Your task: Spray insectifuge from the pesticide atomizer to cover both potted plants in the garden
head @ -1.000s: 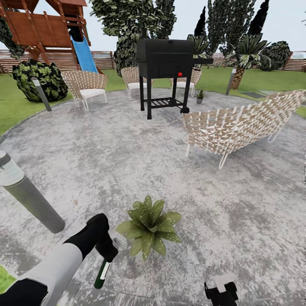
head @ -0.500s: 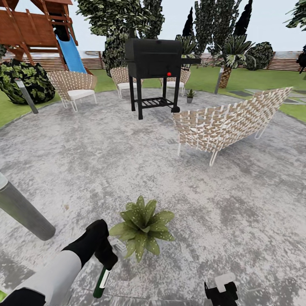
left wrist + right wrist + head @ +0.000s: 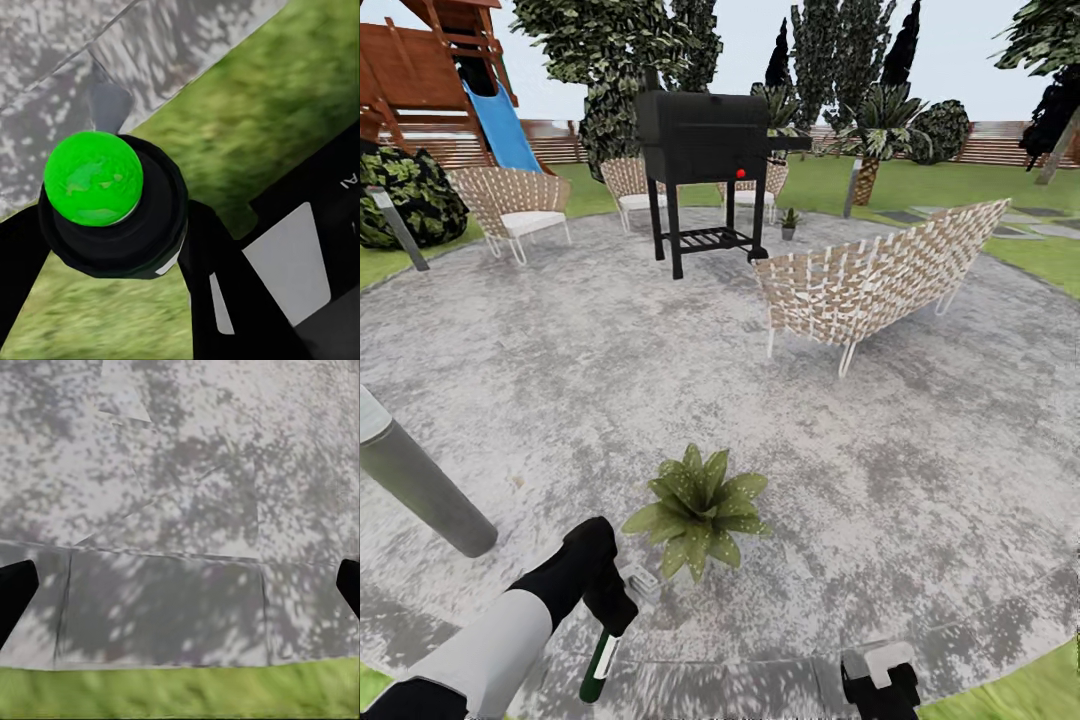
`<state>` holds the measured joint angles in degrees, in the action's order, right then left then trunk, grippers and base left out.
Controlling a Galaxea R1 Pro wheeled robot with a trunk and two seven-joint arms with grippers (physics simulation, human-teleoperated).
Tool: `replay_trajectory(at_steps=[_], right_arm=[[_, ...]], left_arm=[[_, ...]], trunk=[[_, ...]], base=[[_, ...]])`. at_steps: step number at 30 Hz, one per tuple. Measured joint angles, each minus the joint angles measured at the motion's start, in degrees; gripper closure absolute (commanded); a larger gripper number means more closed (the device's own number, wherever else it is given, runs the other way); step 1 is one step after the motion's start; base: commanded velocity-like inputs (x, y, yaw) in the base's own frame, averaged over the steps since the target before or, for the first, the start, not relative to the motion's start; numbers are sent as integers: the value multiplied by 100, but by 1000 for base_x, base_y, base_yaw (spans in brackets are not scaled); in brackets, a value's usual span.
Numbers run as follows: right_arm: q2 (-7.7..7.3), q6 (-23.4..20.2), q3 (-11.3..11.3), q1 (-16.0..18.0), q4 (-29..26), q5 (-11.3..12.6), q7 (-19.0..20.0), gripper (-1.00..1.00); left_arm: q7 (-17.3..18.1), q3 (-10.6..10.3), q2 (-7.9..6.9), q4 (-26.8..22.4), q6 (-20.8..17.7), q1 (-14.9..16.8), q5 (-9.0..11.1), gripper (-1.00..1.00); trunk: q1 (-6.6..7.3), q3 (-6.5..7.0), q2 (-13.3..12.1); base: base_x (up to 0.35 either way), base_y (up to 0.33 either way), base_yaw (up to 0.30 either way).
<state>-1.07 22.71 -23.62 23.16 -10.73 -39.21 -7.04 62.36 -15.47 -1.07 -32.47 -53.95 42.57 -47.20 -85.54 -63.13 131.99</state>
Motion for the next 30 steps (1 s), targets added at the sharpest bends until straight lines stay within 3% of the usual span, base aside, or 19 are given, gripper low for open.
replay_trajectory(at_steps=[7, 13, 20, 30], right_arm=[[0, 0, 6, 1, 0, 0, -3, -100], [0, 0, 7, -1, 0, 0, -3, -100], [0, 0, 7, 1, 5, 0, -2, -100], [-8, 0, 4, 2, 3, 0, -1, -100]], left_arm=[[16, 0, 4, -18, -8, 16, -6, 100], [25, -1, 12, -17, -83, 424, -2, 100], [25, -15, -161, 72, -12, 389, -28, 100], [28, -15, -109, 40, -84, 729, -5, 100]], trunk=[[1, 0, 0], [0, 0, 0], [0, 0, 0], [0, 0, 0]], base=[[53, 186, -218], [1, 4, -9], [0, 0, 0], [0, 0, 0]])
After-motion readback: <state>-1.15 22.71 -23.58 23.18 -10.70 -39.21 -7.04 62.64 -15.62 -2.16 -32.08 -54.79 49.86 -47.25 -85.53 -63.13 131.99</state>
